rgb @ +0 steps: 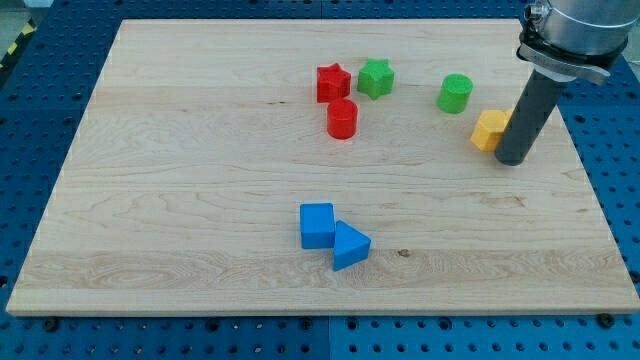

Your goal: Move the green star top right to the red star

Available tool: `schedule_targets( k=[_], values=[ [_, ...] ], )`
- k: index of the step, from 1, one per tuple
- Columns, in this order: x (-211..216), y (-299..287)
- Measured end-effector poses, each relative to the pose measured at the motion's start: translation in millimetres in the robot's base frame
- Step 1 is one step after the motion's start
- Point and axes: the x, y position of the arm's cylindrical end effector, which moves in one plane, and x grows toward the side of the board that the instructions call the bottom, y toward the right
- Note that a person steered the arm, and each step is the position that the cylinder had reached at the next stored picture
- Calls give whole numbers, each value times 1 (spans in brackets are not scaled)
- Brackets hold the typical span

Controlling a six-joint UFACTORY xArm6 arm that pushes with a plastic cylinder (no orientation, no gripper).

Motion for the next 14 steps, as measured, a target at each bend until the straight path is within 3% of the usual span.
schedule_targets(
  k=[2, 4, 5, 7, 9, 10, 14],
  values=[
    [24, -19],
    [-2, -141],
    [-27, -147],
    [-32, -147],
    [-89, -105],
    [-93, -92],
    [-141, -143]
  ],
)
